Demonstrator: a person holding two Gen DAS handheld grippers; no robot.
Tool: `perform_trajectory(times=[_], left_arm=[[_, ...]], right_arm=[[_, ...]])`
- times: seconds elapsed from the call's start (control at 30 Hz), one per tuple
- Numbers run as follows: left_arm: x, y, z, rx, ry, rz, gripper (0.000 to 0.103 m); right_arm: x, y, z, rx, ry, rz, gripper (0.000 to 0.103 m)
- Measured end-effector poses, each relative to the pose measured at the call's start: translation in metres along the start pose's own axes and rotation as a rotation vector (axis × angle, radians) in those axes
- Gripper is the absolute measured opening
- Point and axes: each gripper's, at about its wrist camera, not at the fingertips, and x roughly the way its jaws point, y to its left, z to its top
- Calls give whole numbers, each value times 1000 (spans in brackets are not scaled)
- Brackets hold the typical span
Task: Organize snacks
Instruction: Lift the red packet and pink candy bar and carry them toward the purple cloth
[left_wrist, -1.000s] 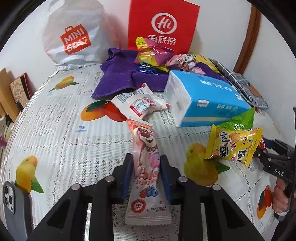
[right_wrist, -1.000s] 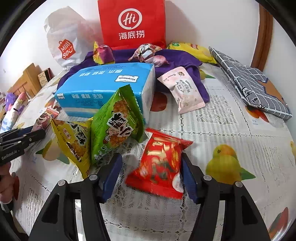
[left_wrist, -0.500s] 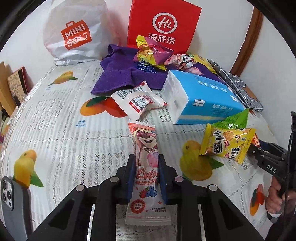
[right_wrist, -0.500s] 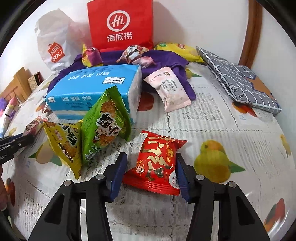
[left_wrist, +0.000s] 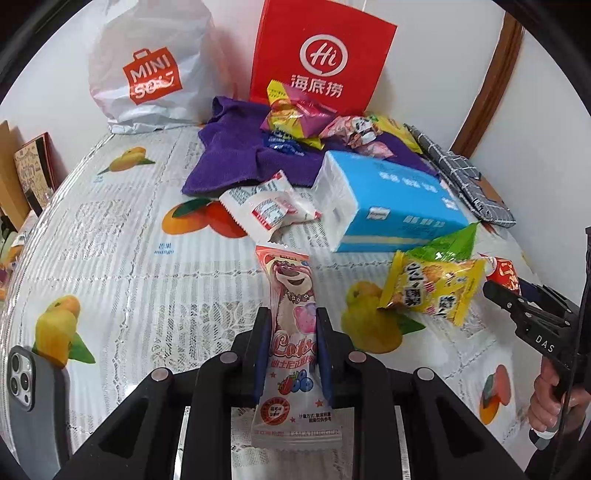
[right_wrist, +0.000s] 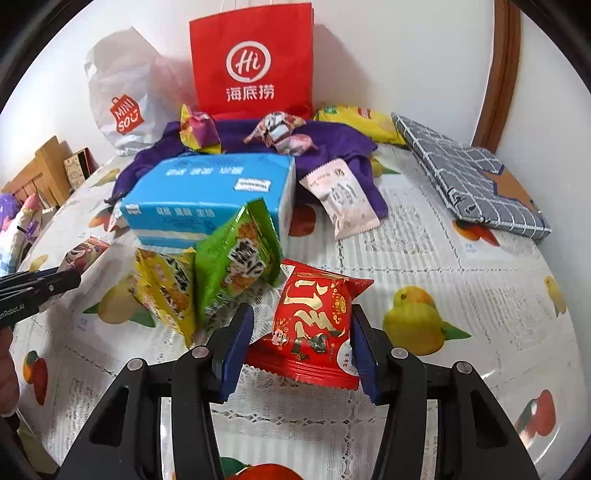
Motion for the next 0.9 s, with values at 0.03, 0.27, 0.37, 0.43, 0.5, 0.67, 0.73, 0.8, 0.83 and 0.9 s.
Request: perform_trajectory(times=[0.03,0.27,0.37,0.43,0.5,0.67,0.73,0.8,0.83,0.9], left_arm=[[-2,-1,1,1,-4,-4,22],[-18,-9,11,20,-39,-18,22],[-24,-14,15,28,-51,-18,22],[-28,-17,18,32,-57,-20,22],[-31,-20,22,34,-62,-25,22],[-39,-26,34,40,-71,-46,22],[-42,-29,41,47,-81,-47,22],[-44,-30,48,43,-86,-49,22],[-45,-31,51,39,-88,-53,22],[-47,-31,61,30,-90,-63,22]], right_arm=[[-3,1,1,-1,-5,1,52],[-22,5,10,-12,-49,-1,52],[-32,6,15,-15,-69,-4,52],[-38,7,20,-13,-81,-5,52],[-43,9,26,-13,-92,-4,52],[-53,11,40,-12,-113,4,52],[-56,12,47,-12,-123,11,52],[-58,12,55,-7,-131,22,52],[-58,13,59,-3,-132,26,52],[-58,13,69,8,-134,32,52]])
